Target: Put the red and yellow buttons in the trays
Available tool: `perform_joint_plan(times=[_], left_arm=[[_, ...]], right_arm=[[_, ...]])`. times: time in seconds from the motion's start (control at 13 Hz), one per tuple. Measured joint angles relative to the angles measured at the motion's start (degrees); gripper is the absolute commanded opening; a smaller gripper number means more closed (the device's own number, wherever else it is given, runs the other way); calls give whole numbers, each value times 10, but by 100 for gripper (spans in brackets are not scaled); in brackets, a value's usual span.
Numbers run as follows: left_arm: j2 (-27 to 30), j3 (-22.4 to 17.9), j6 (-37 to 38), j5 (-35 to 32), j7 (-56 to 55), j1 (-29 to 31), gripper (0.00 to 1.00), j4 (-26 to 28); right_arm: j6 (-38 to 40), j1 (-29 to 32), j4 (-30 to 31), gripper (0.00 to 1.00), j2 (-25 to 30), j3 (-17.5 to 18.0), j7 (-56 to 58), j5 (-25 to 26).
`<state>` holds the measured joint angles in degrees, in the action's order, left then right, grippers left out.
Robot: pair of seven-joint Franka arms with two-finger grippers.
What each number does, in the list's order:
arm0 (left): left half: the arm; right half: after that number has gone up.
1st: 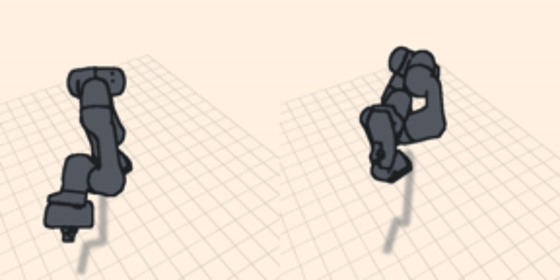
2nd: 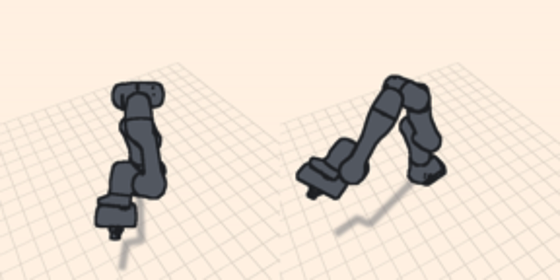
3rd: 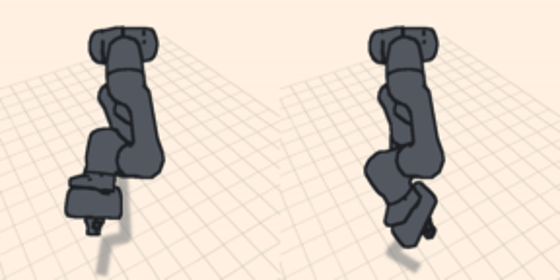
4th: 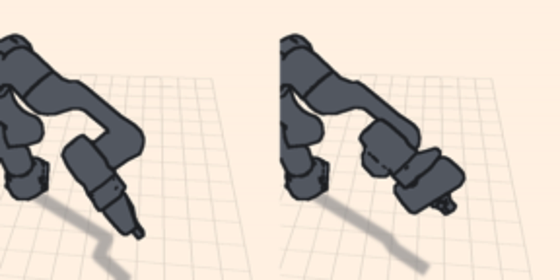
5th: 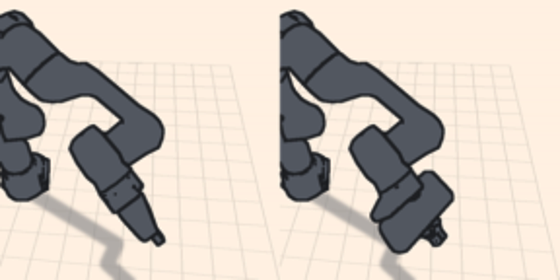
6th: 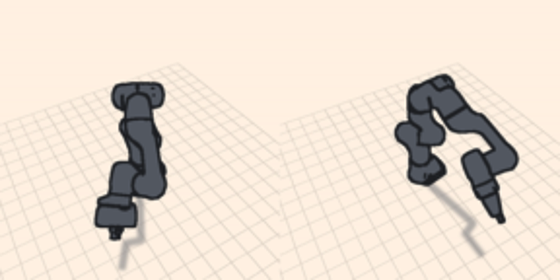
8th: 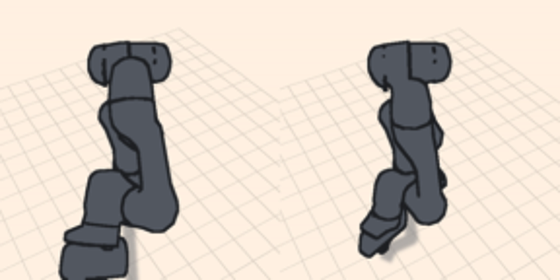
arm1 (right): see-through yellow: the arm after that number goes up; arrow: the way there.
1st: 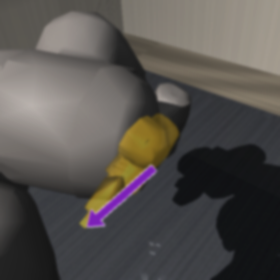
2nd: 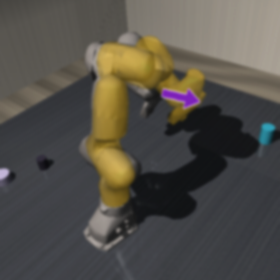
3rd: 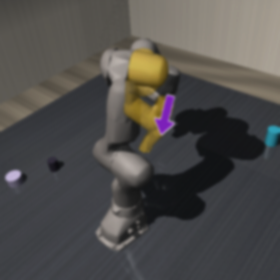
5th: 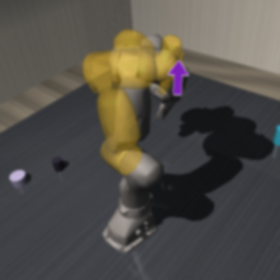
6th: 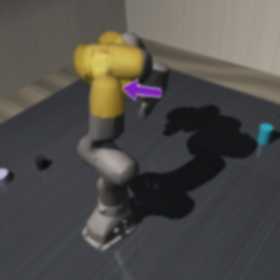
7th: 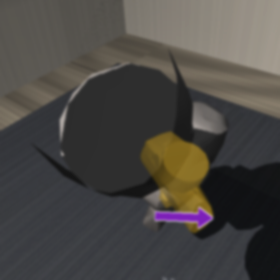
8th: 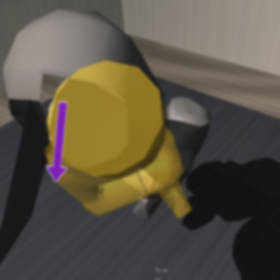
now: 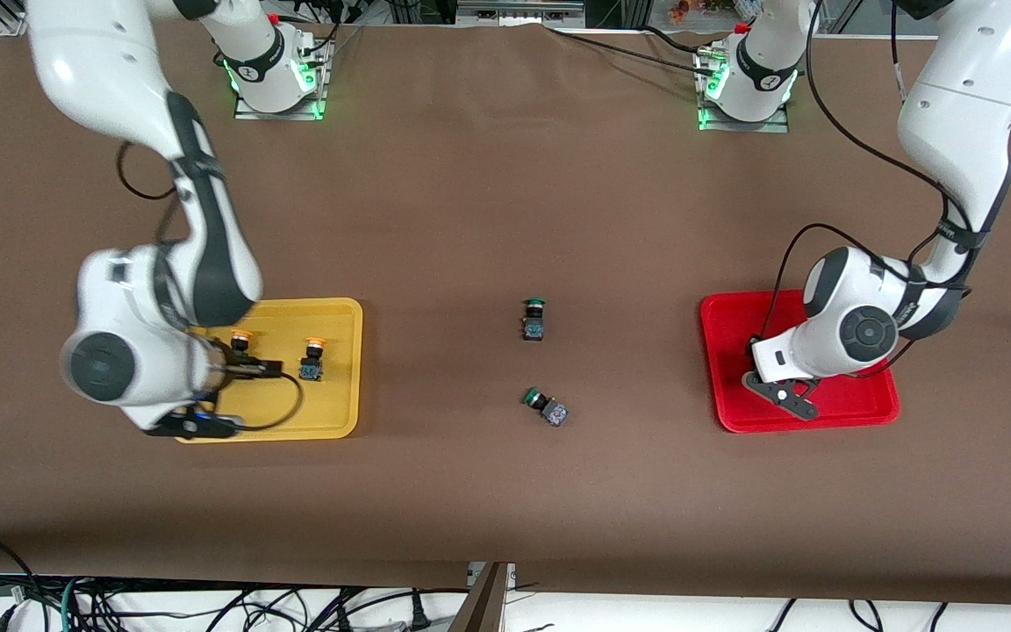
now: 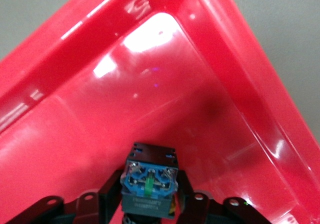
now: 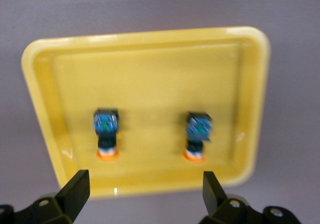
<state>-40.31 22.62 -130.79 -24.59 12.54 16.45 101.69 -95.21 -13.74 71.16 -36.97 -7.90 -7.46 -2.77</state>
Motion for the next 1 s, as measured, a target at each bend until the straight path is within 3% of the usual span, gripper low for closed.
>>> perform_joint_plan(times=[0.15, 0.38, 0.54, 0.77, 0.92, 1.0], left_arm=[[28, 14, 38, 4, -4, 1, 100, -20], [127, 57, 155, 64, -17, 1, 100, -66], [192, 103, 292, 79, -26, 0, 100, -146], [231, 151, 472, 92, -67, -2, 100, -285], [242, 134, 503, 101, -98, -5, 100, -322], [255, 91, 497, 113, -124, -29, 100, -316]], right_arm=[[52, 20, 1, 100, 53, -6, 41, 0], [113, 40, 2, 100, 120, -10, 60, 0], [138, 41, 6, 100, 169, -7, 60, 0], [142, 60, 43, 100, 246, 13, 60, 0], [142, 74, 67, 100, 292, 17, 61, 0], [142, 79, 80, 100, 312, 18, 61, 0]])
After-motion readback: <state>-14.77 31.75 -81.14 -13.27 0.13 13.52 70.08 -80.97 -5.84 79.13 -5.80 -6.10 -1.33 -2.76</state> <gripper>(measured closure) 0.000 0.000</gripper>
